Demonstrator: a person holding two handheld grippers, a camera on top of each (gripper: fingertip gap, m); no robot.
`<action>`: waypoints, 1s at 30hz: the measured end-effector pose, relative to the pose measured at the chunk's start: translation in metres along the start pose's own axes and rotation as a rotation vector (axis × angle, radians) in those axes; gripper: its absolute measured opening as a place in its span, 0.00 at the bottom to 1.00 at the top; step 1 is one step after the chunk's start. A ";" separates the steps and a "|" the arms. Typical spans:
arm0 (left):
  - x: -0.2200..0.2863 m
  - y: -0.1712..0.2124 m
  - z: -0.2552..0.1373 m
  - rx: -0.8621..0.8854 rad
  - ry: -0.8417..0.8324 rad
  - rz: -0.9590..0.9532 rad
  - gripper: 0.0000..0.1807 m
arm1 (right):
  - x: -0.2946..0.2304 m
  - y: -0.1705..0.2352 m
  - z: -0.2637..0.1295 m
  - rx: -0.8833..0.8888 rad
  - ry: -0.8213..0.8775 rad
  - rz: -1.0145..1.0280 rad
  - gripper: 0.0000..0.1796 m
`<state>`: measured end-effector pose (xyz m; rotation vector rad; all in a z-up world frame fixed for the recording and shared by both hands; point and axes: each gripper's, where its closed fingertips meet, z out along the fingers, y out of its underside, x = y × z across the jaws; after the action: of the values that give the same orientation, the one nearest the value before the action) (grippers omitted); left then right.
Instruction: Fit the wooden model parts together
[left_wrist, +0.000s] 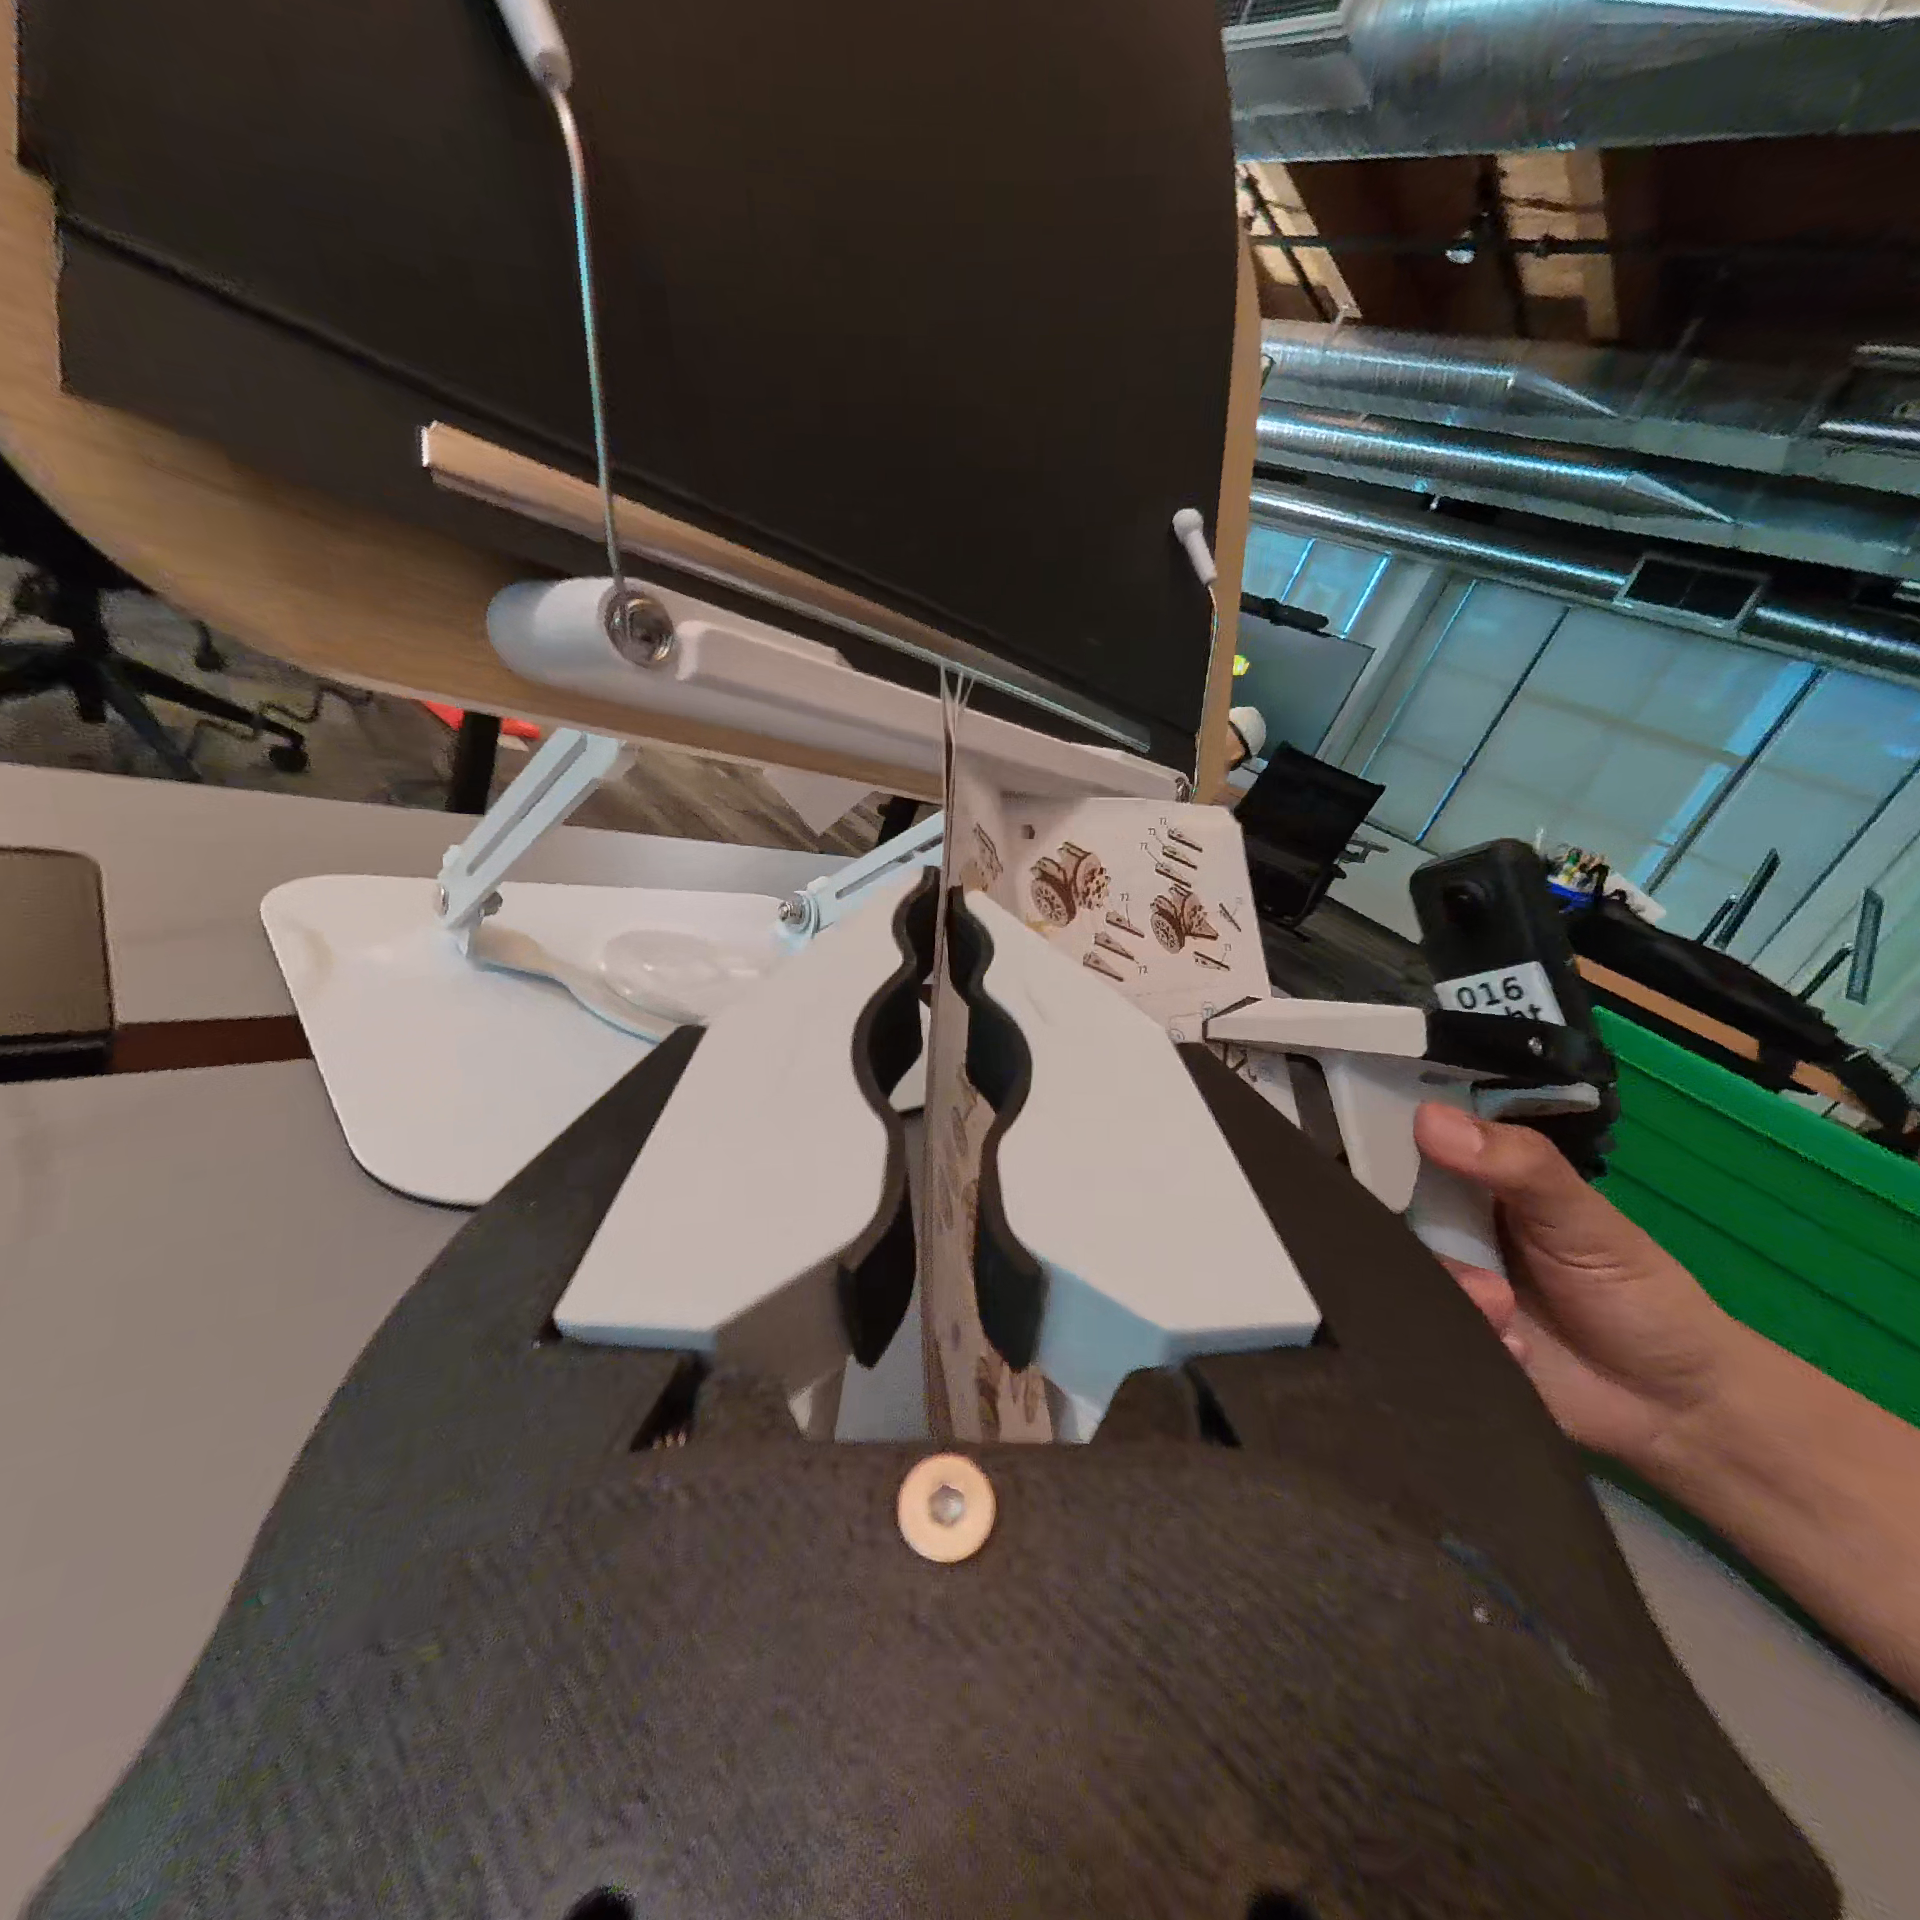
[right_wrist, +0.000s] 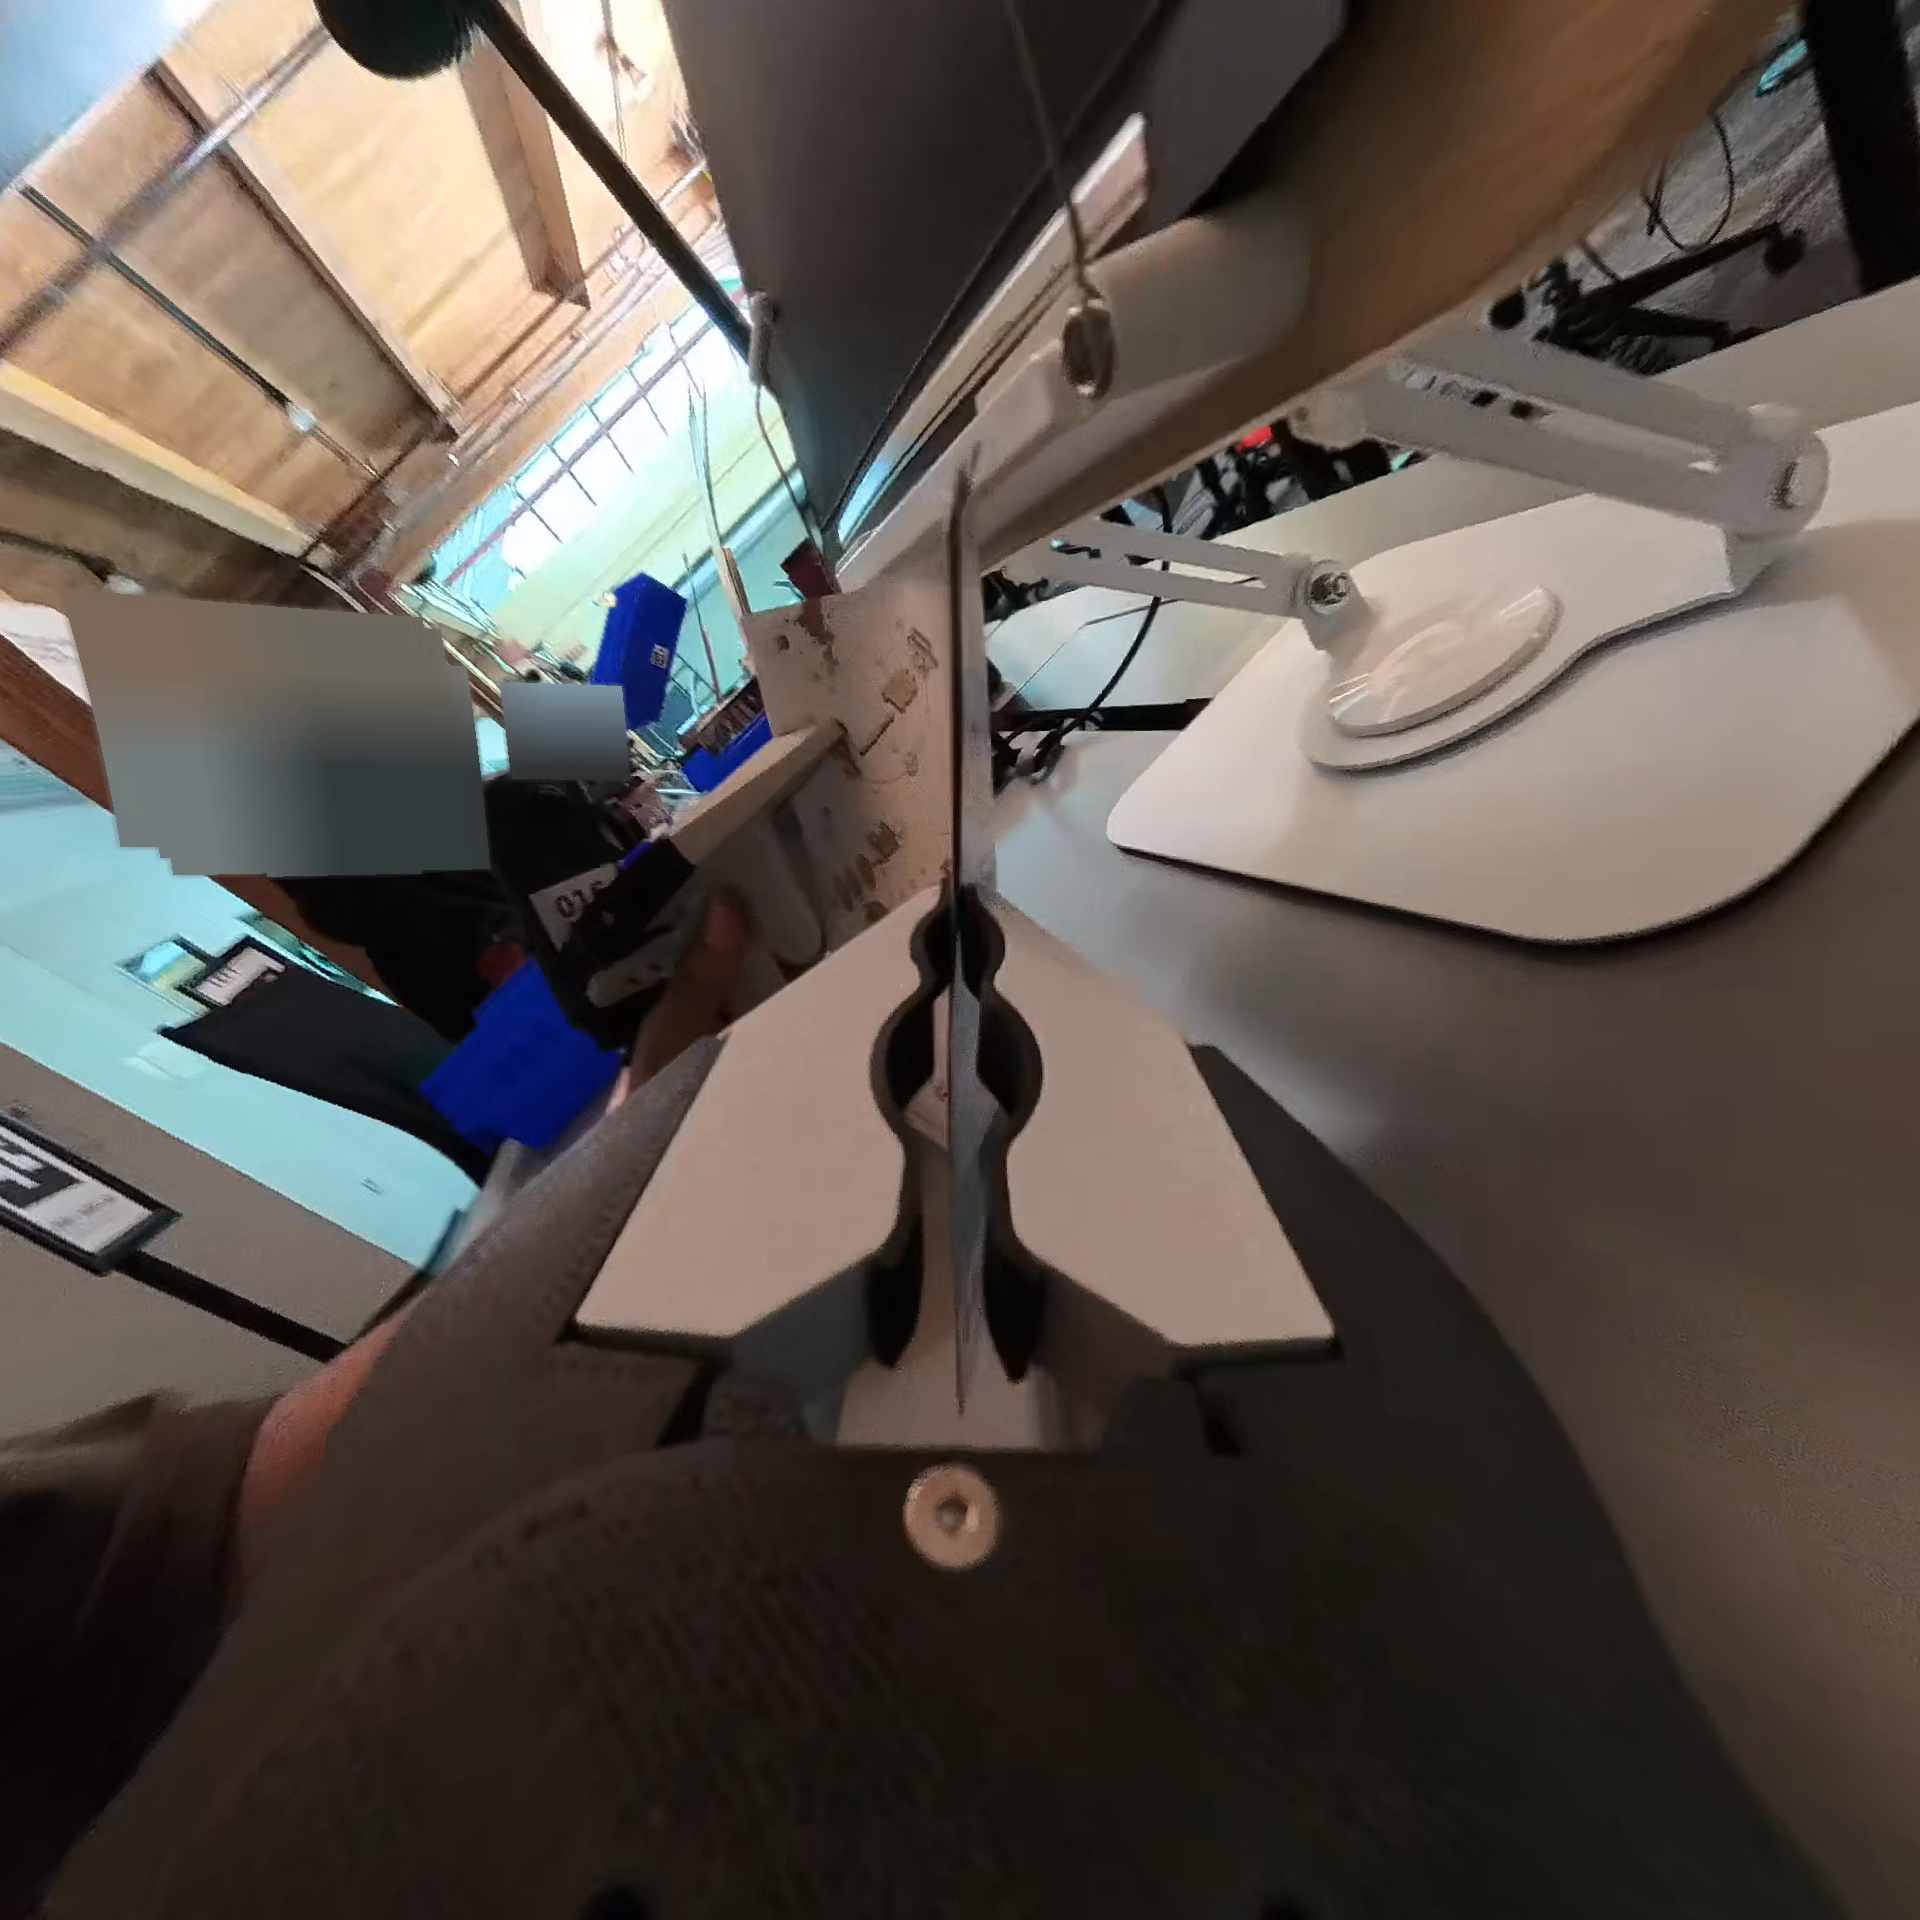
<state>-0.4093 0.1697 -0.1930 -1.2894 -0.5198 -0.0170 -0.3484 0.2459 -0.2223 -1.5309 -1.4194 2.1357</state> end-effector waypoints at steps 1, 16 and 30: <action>0.001 -0.002 0.000 0.015 -0.004 0.026 0.00 | -0.001 -0.001 0.001 0.005 0.012 -0.023 0.00; -0.019 -0.014 -0.009 0.087 -0.137 0.060 0.37 | -0.016 -0.037 -0.013 0.288 -0.087 -0.079 0.00; 0.022 0.038 0.017 -0.209 0.211 -0.379 0.19 | -0.038 -0.060 -0.031 0.473 -0.217 -0.094 0.00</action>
<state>-0.3842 0.2022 -0.2158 -1.3565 -0.5841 -0.5295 -0.3285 0.2740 -0.1531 -1.0669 -0.9132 2.4074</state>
